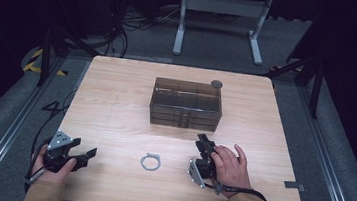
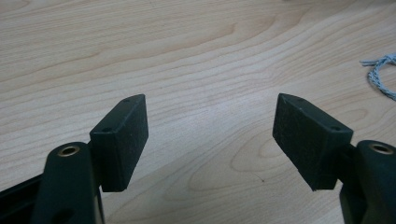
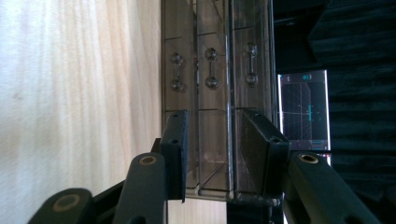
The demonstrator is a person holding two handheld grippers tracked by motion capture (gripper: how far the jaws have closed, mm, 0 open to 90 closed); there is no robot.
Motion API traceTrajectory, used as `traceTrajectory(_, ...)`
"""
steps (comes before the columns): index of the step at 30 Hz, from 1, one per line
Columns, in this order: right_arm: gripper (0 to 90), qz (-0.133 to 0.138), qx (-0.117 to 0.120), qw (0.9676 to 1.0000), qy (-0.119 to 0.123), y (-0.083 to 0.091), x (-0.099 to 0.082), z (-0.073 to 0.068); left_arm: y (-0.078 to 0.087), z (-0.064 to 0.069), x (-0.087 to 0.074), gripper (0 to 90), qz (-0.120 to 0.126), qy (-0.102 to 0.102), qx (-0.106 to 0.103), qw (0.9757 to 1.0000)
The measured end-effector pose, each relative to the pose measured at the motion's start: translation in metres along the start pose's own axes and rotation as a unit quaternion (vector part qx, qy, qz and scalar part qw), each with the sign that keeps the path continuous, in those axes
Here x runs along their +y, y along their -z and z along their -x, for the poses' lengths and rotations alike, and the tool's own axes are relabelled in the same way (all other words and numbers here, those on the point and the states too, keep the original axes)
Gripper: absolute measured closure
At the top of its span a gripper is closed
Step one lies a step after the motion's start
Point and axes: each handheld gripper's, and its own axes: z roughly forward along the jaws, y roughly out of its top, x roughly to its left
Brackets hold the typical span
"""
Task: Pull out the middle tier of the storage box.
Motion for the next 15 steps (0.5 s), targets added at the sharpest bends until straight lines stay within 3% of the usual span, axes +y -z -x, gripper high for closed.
traceTrajectory(9, 64.5, 0.000, -0.015, 0.9996, 0.025, -0.015, 0.007, -0.005, -0.003, 0.002, 0.002, 28.3, -0.002, -0.004, -0.003, 1.0000)
traceTrajectory(15, 65.2, -0.006, -0.022, 0.9993, 0.029, -0.027, 0.011, -0.008, -0.006, 0.002, 0.004, 28.4, -0.002, -0.005, -0.006, 1.0000)
